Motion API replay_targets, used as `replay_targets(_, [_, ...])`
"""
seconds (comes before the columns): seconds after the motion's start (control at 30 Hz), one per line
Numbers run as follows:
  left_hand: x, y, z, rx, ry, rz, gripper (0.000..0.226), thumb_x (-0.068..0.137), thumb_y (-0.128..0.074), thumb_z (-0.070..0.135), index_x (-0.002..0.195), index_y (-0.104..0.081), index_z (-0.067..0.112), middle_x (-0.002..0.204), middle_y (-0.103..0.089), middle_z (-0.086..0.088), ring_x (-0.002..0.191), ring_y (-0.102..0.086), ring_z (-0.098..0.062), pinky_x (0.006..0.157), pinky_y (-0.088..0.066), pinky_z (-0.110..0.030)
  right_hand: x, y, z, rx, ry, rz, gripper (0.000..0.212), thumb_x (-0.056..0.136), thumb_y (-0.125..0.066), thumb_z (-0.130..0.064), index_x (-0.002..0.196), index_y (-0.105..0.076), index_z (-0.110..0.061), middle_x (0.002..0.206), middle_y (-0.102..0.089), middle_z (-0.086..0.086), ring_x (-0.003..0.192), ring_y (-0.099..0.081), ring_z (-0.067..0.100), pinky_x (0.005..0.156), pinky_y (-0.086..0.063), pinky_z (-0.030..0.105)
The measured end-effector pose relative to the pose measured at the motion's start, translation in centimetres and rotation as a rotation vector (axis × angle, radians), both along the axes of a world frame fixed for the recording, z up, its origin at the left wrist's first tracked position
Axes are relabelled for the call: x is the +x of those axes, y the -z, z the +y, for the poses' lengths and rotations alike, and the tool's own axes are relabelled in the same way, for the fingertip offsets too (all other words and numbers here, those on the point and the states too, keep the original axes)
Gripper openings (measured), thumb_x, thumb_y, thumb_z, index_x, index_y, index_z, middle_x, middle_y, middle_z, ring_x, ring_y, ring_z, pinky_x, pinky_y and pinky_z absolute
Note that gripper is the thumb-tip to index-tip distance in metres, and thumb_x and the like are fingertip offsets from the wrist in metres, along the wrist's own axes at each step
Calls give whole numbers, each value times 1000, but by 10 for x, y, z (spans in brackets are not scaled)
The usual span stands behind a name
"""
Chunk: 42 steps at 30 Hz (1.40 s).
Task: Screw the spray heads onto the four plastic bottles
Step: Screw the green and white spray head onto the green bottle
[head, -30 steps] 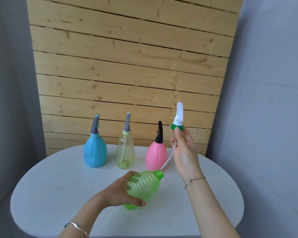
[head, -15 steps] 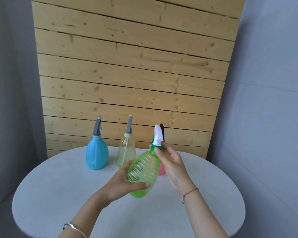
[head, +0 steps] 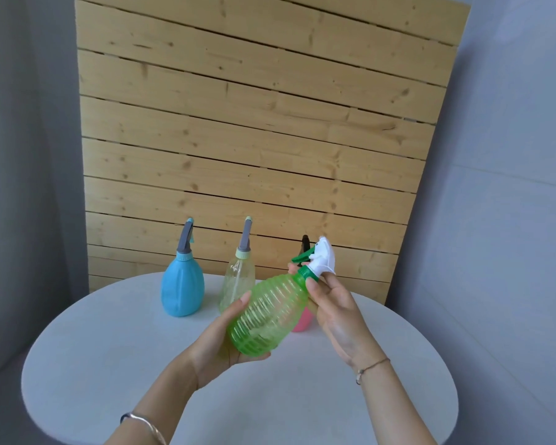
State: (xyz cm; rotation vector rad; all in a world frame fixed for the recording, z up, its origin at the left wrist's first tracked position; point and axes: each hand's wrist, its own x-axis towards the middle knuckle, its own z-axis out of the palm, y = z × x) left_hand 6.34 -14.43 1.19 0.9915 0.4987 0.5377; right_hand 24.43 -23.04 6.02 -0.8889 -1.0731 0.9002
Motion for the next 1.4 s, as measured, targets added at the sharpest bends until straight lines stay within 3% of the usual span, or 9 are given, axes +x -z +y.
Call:
replay_targets(0.27, [6,-2,5,-72,27,47,75,62,-62,67,116,-60,15,91,-73,-17,75,-71,-35,52,-59,-33,2,4,0,-11,104,-78,50,80,-66,-26,123,-55,-3,120,-68,10,117,-61,21,92,-50,25])
replay_targets(0.43, [7,-5,2,288,-142,103,92,51,-73,73,130,-48,31,123,-65,0,102,-69,-17,79,-57,-32,2,8,1,-72,252,5,46,72,-72,-33,110,-66,-8,113,-72,11,114,-63,26,101,-48,37])
replay_targets(0.6, [5,-1,3,470,-109,116,107,44,-84,64,136,-41,28,125,-64,3,116,-61,-16,103,-46,-38,-2,17,5,-120,342,100,29,79,-72,-24,103,-70,-8,108,-73,12,112,-64,27,104,-46,41])
replay_targets(0.67, [4,-1,3,390,-21,158,93,56,-66,78,135,-41,35,128,-61,5,116,-61,-17,96,-53,-37,-4,18,6,-117,337,94,25,82,-70,-21,104,-71,-9,107,-74,8,111,-65,24,103,-46,38])
replay_targets(0.77, [0,-2,6,259,6,244,80,64,-31,83,127,-47,36,117,-67,-4,94,-72,-23,70,-60,-34,-5,19,7,-134,314,46,24,81,-70,-22,103,-71,-12,105,-75,7,110,-65,24,101,-48,37])
replay_targets(0.97, [-4,1,7,423,-25,156,103,54,-83,56,140,-35,24,123,-64,-1,103,-69,-13,81,-57,-25,-4,23,9,-133,404,108,19,80,-72,-21,96,-73,-10,98,-76,8,97,-69,21,94,-51,35])
replay_targets(1.1, [-3,1,7,298,1,139,76,70,-66,65,134,-44,30,125,-65,-1,107,-68,-19,82,-58,-33,-2,22,9,-131,357,72,20,81,-70,-20,99,-73,-10,101,-76,7,104,-67,23,99,-49,36])
replay_targets(1.2, [-4,-2,12,223,1,227,71,70,-36,78,121,-54,32,106,-72,-3,82,-74,-22,64,-59,-32,-5,25,8,-135,304,28,21,81,-70,-19,101,-72,-11,102,-76,5,107,-66,22,97,-50,32])
replay_targets(1.4, [-4,1,7,429,11,178,94,58,-77,62,138,-41,26,124,-66,4,110,-65,-10,85,-55,-22,1,25,7,-152,413,67,19,80,-73,-23,93,-74,-10,99,-76,7,101,-67,24,97,-49,38])
